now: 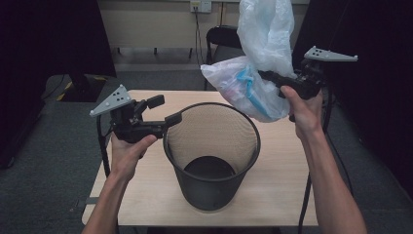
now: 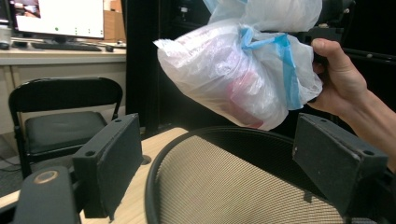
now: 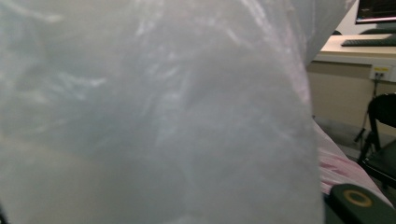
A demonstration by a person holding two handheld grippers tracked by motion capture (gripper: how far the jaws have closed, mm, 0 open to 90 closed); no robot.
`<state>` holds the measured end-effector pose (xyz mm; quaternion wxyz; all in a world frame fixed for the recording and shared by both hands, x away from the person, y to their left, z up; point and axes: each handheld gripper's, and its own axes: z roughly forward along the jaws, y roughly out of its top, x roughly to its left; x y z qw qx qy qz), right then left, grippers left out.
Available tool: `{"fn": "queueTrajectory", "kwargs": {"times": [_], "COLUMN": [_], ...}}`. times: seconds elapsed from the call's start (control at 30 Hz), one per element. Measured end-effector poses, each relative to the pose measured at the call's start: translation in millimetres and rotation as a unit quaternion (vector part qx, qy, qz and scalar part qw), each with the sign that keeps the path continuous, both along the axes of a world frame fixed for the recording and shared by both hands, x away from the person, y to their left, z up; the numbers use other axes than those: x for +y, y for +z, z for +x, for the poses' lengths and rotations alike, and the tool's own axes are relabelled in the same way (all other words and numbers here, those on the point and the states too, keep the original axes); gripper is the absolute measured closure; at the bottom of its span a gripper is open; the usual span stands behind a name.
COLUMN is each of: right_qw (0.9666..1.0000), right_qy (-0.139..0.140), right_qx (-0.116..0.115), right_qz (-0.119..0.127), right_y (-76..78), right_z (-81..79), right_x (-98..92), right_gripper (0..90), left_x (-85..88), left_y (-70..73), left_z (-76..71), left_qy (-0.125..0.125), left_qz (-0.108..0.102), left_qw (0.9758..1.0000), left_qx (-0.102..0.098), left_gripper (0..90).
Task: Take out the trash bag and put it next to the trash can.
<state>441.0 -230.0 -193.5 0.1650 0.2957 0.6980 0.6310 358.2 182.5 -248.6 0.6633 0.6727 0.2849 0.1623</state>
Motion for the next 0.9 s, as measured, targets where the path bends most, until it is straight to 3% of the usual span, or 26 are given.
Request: {"fn": "queueTrajectory", "kwargs": {"times": [0.13,0.23,0.3,0.53,0.67,0.77,0.9], "right_qw": [0.9998,0.9996,0.9994,0.9979,0.9966,0.9956,0.9942], "right_qy": [-0.012,-0.019,-0.024,-0.047,-0.057,-0.059,-0.060], "right_qx": [0.008,0.017,0.023,0.043,0.057,0.066,0.081], "right_qz": [-0.011,-0.013,-0.010,-0.008,-0.016,-0.028,-0.036], "right_y": [-7.8,-18.0,-25.6,-55.9,-73.7,-87.6,-109.0], "right_z": [7.4,12.8,15.4,17.9,18.3,17.5,16.7], "right_x": [-2.0,-3.2,-5.3,-20.4,-29.2,-31.7,-33.5], "right_gripper": [86.4,86.5,86.4,86.5,86.5,86.6,86.5], "left_x": [1.2,3.5,5.1,12.4,15.4,17.7,23.7], "left_y": [-4.1,-8.1,-10.1,-17.2,-23.3,-29.0,-38.3], "left_z": [0.4,-0.4,-0.3,-0.4,3.1,4.4,4.0], "left_qy": [0.001,-0.007,-0.012,0.006,0.012,0.041,0.067], "left_qz": [0.009,-0.005,-0.003,0.005,0.014,0.028,0.024], "left_qw": [1.0000,0.9999,0.9999,0.9999,0.9992,0.9979,0.9965], "left_qx": [-0.001,-0.006,-0.006,0.007,0.037,0.041,0.045], "left_gripper": [15.2,15.2,15.2,15.2,15.9,17.2,18.3]}}
